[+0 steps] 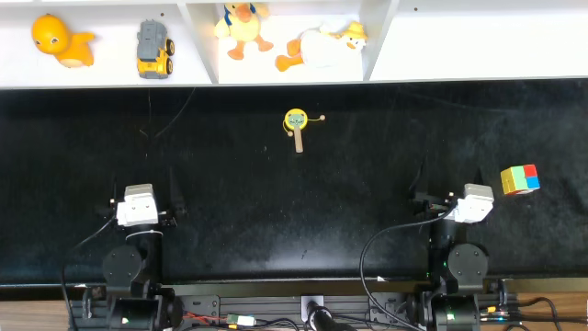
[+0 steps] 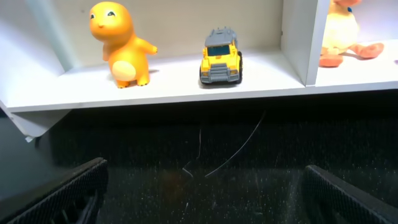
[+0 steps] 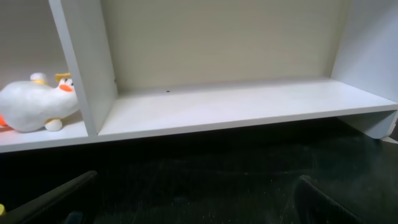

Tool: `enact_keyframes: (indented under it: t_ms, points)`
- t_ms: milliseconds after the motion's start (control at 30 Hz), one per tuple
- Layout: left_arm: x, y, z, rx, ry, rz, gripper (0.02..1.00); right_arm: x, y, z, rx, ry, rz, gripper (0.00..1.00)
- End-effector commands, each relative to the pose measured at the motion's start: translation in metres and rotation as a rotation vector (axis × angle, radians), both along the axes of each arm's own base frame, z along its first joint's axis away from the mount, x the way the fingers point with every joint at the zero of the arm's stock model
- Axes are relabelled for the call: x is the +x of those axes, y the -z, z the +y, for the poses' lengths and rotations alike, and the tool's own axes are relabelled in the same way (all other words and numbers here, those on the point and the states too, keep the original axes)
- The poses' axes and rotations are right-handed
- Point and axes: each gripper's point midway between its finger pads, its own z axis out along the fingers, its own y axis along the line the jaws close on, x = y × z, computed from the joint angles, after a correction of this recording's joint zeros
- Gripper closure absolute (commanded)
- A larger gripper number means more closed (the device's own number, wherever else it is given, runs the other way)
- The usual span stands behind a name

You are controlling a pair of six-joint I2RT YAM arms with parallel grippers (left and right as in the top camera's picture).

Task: Store Toys

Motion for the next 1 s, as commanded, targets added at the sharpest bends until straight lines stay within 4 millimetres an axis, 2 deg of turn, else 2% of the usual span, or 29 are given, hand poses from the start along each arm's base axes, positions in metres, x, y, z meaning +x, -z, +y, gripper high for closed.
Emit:
enact_keyframes:
  t_ms: [33,1000]
  points:
    - [-0.0001,-0.0012,-0.0053,0.014,0.028,-0.005,0.020,0.0003,0.0031,0.0005,-0.003,-0.003,0.000,0.005]
    - [0.0001,-0.0010,-0.0073,0.014,0.036,-0.004,0.020,0.0003,0.0031,0.0005,-0.003,-0.003,0.000,0.005]
